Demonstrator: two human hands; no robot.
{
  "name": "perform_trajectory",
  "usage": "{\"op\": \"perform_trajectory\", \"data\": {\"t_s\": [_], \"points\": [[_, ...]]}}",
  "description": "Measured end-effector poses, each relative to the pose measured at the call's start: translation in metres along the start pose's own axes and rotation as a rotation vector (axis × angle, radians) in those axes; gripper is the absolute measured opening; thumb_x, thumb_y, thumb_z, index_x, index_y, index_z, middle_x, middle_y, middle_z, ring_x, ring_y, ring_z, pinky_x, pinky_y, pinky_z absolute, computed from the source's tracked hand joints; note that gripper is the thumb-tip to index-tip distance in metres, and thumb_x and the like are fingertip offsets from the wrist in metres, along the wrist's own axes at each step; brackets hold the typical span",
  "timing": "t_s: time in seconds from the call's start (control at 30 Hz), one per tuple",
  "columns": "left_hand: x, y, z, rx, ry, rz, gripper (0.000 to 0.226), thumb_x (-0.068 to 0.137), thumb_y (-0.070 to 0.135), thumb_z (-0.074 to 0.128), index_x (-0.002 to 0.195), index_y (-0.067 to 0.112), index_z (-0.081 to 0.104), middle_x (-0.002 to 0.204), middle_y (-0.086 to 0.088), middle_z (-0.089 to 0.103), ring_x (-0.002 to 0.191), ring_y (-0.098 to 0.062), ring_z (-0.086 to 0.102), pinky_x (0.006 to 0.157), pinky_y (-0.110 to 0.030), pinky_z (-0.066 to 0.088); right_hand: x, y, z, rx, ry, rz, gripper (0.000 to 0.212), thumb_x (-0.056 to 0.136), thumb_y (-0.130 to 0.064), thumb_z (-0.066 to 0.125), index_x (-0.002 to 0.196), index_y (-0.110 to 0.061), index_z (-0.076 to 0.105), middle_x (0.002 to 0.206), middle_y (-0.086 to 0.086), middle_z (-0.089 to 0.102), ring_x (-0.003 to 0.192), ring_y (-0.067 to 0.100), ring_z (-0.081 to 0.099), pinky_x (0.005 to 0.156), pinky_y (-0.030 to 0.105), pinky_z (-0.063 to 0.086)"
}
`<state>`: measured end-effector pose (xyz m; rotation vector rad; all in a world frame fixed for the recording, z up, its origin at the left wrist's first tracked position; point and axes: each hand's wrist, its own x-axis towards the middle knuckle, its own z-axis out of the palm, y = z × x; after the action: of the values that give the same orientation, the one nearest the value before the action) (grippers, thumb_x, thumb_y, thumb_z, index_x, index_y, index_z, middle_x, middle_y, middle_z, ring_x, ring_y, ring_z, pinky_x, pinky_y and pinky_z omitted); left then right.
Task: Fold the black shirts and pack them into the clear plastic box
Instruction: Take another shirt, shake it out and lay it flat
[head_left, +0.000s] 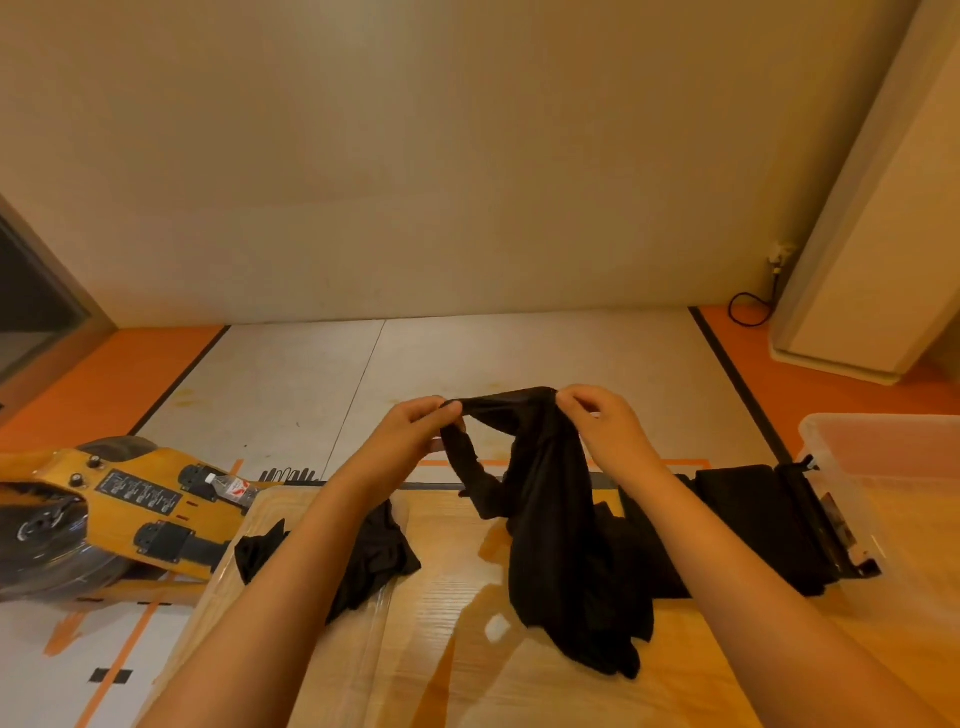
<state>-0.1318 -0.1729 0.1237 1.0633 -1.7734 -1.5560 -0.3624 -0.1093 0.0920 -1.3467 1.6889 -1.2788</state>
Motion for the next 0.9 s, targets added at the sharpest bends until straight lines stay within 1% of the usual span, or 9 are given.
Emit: {"op": "perform_trajectory", "data": {"t_s": [0.1, 0.2, 0.33, 0.43, 0.5, 0.57, 0.67, 0.77, 0.9], "points": [[-0.004, 0.017, 0.008, -0.275, -0.012, -0.008, 0.020, 0.098, 0.019, 0.049, 0.100, 0.008, 0.065, 0.086, 0.003, 0.071, 0.091, -0.013, 0.068, 0.087, -0.028, 0.053, -0.009, -0.007, 0.004, -0.046, 0.184, -0.023, 0.014, 0.097, -0.027, 0.052, 0.095, -0.023, 0.065, 0.100, -0.002, 0.060, 0.090, 0.008, 0.056, 0.072, 0.015, 0.041], [-0.009, 0.026, 0.021, -0.292, -0.068, -0.017, 0.029, 0.090, 0.023, 0.055, 0.115, 0.012, 0.063, 0.099, 0.001, 0.072, 0.101, -0.016, 0.068, 0.084, -0.027, 0.054, -0.029, -0.018, 0.022, 0.056, 0.033, 0.094, 0.016, 0.093, -0.036, 0.059, 0.098, -0.020, 0.061, 0.093, -0.002, 0.062, 0.086, 0.012, 0.059, 0.074, 0.029, 0.052], [-0.017, 0.037, 0.030, -0.276, -0.061, -0.004, 0.036, 0.091, 0.018, 0.056, 0.127, 0.019, 0.057, 0.099, -0.001, 0.069, 0.096, -0.015, 0.069, 0.078, -0.026, 0.054, -0.049, -0.015, 0.054, -0.016, -0.115, 0.229, 0.031, 0.088, -0.044, 0.063, 0.107, -0.022, 0.054, 0.094, -0.002, 0.060, 0.083, 0.010, 0.060, 0.077, 0.029, 0.054], [-0.024, 0.048, 0.027, -0.248, -0.106, 0.021, 0.045, 0.082, 0.018, 0.060, 0.126, 0.022, 0.054, 0.090, 0.000, 0.071, 0.085, -0.014, 0.069, 0.073, -0.025, 0.054, -0.053, -0.007, 0.076, -0.183, -0.120, 0.235, 0.037, 0.083, -0.052, 0.064, 0.107, -0.027, 0.049, 0.093, -0.011, 0.058, 0.085, 0.010, 0.060, 0.075, 0.031, 0.053], [-0.030, 0.053, 0.024, -0.236, -0.124, 0.037, 0.045, 0.081, 0.014, 0.060, 0.125, 0.022, 0.053, 0.087, 0.002, 0.072, 0.082, -0.013, 0.070, 0.070, -0.024, 0.054, -0.053, -0.005, 0.084, -0.258, -0.078, 0.237, 0.035, 0.087, -0.047, 0.062, 0.112, -0.027, 0.049, 0.096, -0.012, 0.059, 0.089, 0.012, 0.060, 0.072, 0.027, 0.047], [-0.035, 0.054, 0.018, -0.223, -0.113, 0.046, 0.040, 0.085, 0.007, 0.058, 0.121, 0.022, 0.055, 0.084, 0.001, 0.072, 0.078, -0.013, 0.069, 0.066, -0.023, 0.054, -0.052, 0.001, 0.087, -0.340, -0.051, 0.243, 0.029, 0.091, -0.036, 0.058, 0.115, -0.021, 0.051, 0.103, -0.004, 0.062, 0.095, 0.019, 0.062, 0.073, 0.031, 0.047], [-0.039, 0.052, -0.002, -0.155, -0.040, 0.063, 0.031, 0.089, -0.001, 0.055, 0.116, 0.014, 0.058, 0.084, -0.001, 0.072, 0.081, -0.013, 0.069, 0.067, -0.023, 0.054, -0.050, 0.016, 0.080, -0.436, -0.040, 0.293, 0.015, 0.093, -0.023, 0.052, 0.107, -0.019, 0.052, 0.097, 0.001, 0.063, 0.086, 0.023, 0.062, 0.069, 0.038, 0.053], [-0.038, 0.043, -0.029, -0.032, 0.123, 0.055, 0.019, 0.094, -0.004, 0.048, 0.099, 0.007, 0.063, 0.079, -0.001, 0.070, 0.074, -0.012, 0.066, 0.064, -0.021, 0.053, -0.043, 0.027, 0.059, -0.374, -0.001, 0.381, 0.007, 0.095, -0.020, 0.047, 0.097, -0.018, 0.053, 0.090, 0.004, 0.061, 0.077, 0.025, 0.061, 0.065, 0.040, 0.052], [-0.029, 0.023, -0.055, 0.142, 0.357, 0.006, 0.022, 0.096, -0.005, 0.044, 0.098, 0.006, 0.063, 0.083, -0.009, 0.067, 0.076, -0.021, 0.066, 0.078, -0.035, 0.057, -0.021, 0.017, 0.027, -0.275, 0.111, 0.347, 0.005, 0.094, -0.018, 0.052, 0.092, -0.018, 0.056, 0.088, 0.002, 0.060, 0.074, 0.025, 0.062, 0.070, 0.045, 0.056]]}}
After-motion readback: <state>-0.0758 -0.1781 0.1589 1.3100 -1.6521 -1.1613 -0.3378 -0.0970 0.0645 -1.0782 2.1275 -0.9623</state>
